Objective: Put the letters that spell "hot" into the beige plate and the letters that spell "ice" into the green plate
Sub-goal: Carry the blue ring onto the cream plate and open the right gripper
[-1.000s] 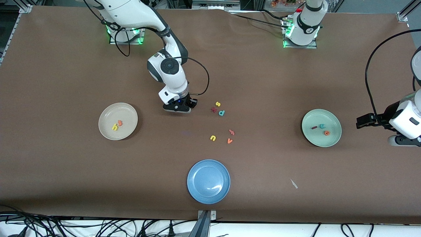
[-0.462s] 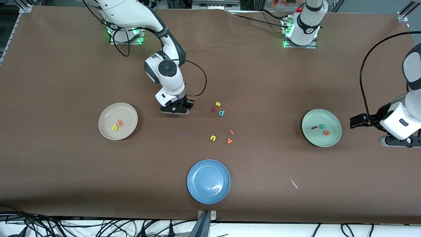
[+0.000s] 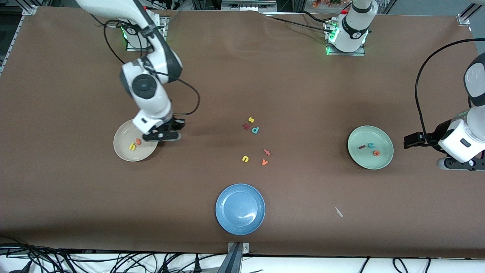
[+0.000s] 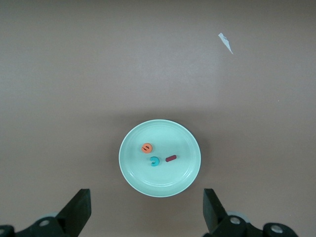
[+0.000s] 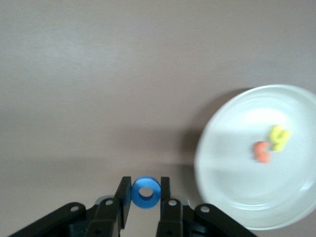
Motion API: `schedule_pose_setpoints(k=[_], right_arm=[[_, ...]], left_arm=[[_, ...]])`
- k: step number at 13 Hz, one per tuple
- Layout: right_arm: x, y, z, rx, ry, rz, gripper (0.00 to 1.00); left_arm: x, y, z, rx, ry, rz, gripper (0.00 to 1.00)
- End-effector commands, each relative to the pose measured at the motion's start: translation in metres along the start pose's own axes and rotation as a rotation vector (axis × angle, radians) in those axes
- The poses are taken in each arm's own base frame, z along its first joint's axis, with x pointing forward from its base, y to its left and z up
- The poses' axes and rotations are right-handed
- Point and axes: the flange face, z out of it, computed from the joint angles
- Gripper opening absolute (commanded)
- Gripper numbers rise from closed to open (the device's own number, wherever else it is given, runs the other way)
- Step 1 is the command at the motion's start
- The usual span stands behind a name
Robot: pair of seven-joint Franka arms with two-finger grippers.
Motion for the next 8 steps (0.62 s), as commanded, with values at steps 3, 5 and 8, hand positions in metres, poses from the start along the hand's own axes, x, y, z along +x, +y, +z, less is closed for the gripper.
schedule_pose_setpoints(k=[3,5,8], right_arm=[[-0.018,0.076,0.014,-0.014,-0.054,-0.108,0.20],[-0.018,0.078,0.014,-0.016,-0.055,-0.109,0.61],[-0.018,0.089,0.013,-0.018,-0.054,-0.093,1.00]], left_arm=[[0.001,-0.008,0.003,-0.034,0.009,-0.002,0.99],[0.001,-0.007,0.005,-0.034,0.006,0.000,1.00],[0.002,-0.007,0.010,-0.035,-0.002,0.000,0.99]])
